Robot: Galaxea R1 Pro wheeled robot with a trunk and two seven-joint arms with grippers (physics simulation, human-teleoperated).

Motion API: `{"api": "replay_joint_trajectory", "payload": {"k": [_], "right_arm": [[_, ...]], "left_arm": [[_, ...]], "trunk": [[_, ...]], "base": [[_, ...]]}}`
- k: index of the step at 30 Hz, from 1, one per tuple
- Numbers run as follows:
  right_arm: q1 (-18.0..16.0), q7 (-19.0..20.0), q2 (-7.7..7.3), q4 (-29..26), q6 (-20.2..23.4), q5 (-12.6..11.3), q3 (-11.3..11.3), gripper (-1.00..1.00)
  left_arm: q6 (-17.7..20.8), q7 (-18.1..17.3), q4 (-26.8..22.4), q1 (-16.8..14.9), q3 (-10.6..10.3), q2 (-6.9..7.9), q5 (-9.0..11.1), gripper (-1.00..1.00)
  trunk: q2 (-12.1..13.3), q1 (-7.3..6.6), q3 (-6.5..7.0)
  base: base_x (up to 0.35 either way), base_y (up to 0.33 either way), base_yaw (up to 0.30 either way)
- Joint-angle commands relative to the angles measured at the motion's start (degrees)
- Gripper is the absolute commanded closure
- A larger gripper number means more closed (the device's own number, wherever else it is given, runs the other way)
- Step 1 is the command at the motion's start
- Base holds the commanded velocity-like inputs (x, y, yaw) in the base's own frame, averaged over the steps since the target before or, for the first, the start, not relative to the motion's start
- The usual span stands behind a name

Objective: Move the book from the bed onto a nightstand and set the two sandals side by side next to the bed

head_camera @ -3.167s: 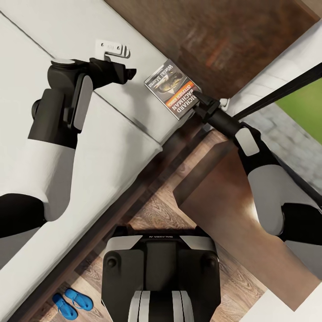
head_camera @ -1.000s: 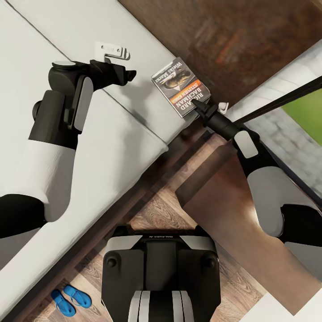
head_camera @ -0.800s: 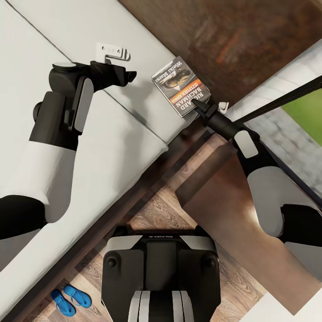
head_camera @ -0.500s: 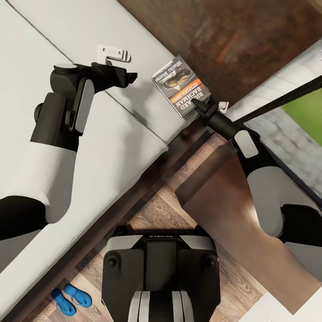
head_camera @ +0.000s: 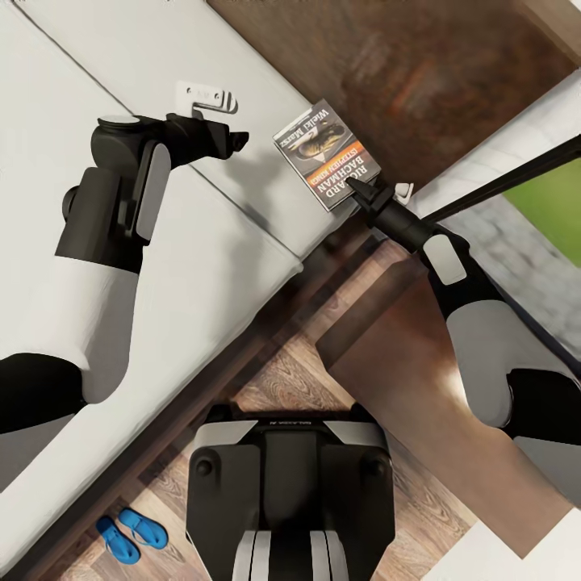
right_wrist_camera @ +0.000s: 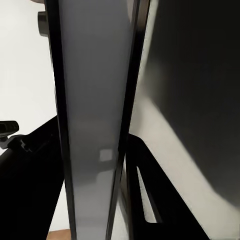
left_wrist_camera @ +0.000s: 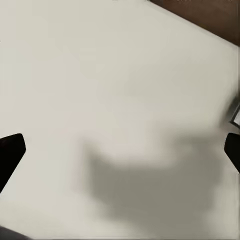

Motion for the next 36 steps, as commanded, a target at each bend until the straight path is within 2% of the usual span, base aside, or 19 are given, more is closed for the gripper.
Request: {"api": "replay_joint_trajectory", "payload": {"k": [1,14,36], "right_arm": [[-0.02,0.06,0.00,0.03,0.33,-0.21,-0.07,1.00],[-0.02,0.04,0.07,0.03,0.28,-0.21,0.03,1.00],[-0.02,-0.73,0.00,-0.66,0.54,-0.09,0.04,1.00]], "left_arm": [[0.31,-0.02,-0.03,-0.03,0.02,-0.01,0.21,-1.00],[0.32,0.04,0.26,-0.02,0.02,-0.01,0.16,-1.00],[-0.13,0.03,-2.79,2.18,0.02,-0.12,0.38,-1.00]], "trunk": [[0.39,-0.21,0.16],[5.60,-3.07,2.50],[5.60,-3.07,2.94]], "base": [[0.000,0.000,0.000],[0.000,0.000,0.000],[0.000,0.000,0.005]]}}
